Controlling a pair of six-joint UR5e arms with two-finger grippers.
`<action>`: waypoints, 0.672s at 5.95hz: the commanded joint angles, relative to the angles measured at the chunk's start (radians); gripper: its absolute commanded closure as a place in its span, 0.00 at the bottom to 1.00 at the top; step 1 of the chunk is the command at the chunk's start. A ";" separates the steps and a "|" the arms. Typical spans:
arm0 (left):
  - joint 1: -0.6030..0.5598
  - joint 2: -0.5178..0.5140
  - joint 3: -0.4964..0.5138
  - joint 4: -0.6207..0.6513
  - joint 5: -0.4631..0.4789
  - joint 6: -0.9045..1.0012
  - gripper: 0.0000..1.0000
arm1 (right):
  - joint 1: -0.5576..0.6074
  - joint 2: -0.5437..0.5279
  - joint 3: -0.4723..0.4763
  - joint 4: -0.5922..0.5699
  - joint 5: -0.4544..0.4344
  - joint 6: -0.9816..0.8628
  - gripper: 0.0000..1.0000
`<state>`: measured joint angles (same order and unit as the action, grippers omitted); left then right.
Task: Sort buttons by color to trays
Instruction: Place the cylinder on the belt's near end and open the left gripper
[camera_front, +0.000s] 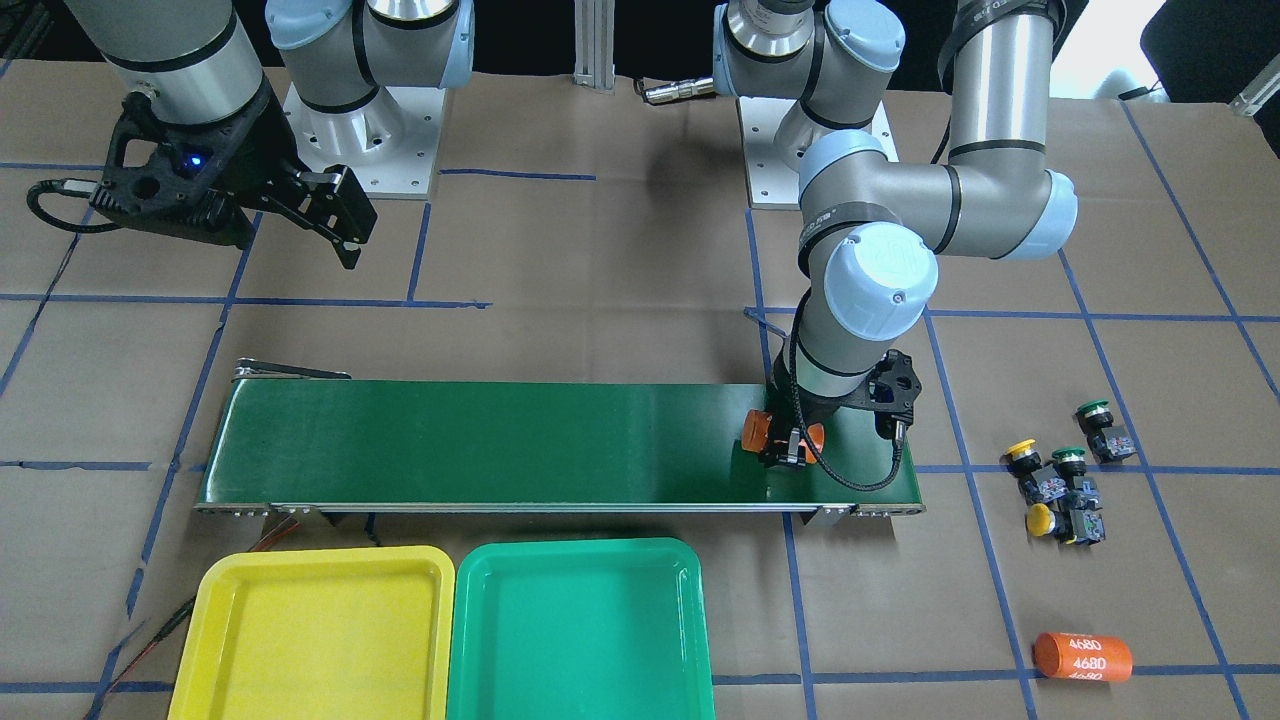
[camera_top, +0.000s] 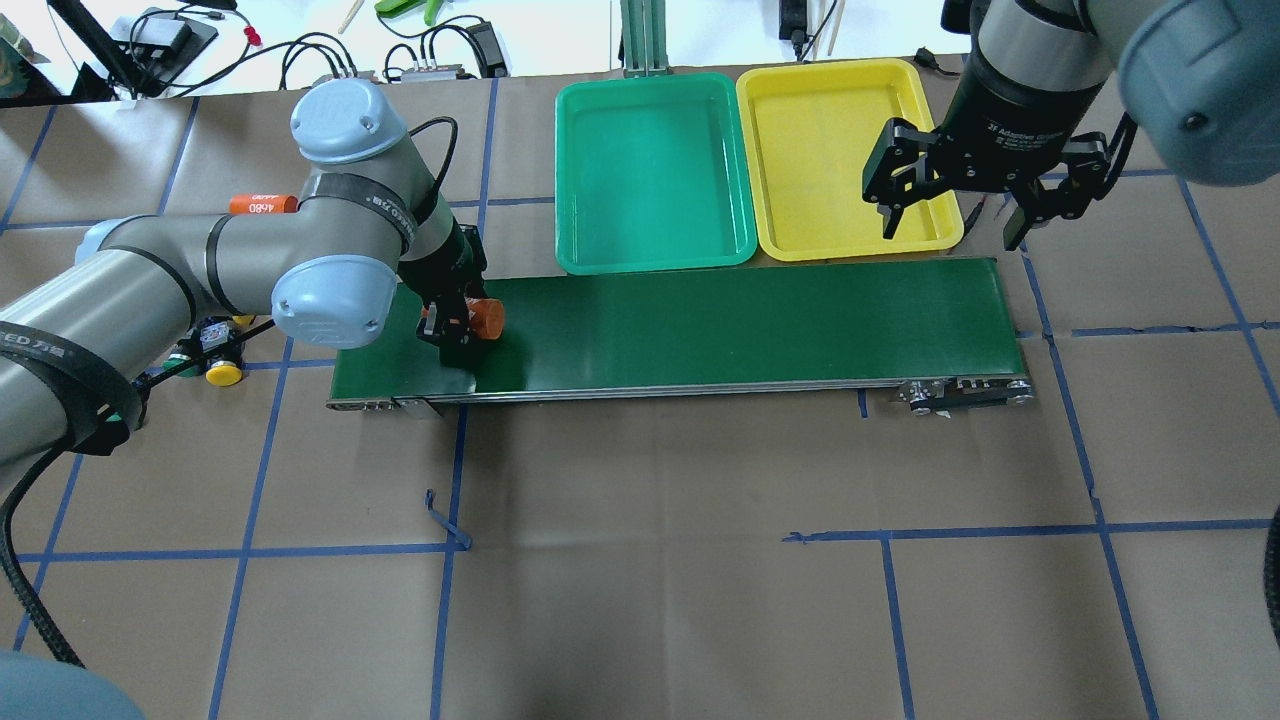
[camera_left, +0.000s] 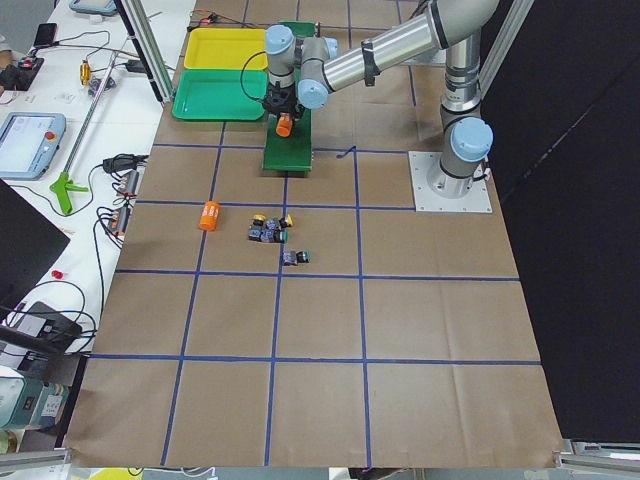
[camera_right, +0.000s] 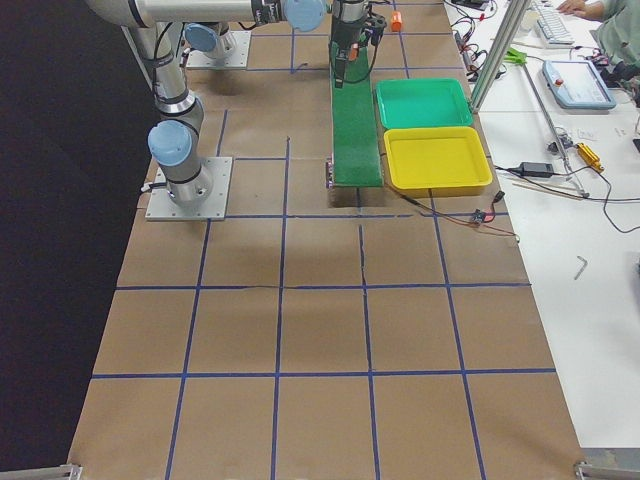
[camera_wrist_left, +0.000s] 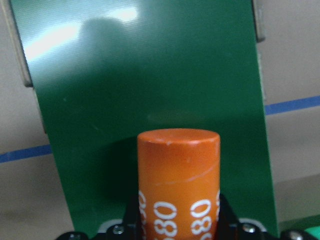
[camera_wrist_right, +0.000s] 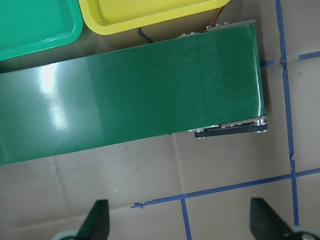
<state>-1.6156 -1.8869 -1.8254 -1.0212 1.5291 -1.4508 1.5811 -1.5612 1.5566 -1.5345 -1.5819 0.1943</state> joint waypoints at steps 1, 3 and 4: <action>-0.003 -0.009 -0.003 0.007 -0.012 -0.013 0.04 | -0.001 0.001 0.000 0.000 -0.001 0.000 0.00; 0.014 0.008 0.023 0.027 -0.079 0.018 0.00 | 0.000 -0.002 0.000 0.002 -0.001 0.007 0.00; 0.061 0.032 0.055 0.018 -0.070 0.226 0.00 | 0.004 -0.005 0.002 0.020 0.002 0.008 0.00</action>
<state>-1.5892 -1.8740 -1.7946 -1.0004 1.4587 -1.3737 1.5825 -1.5637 1.5575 -1.5270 -1.5822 0.2000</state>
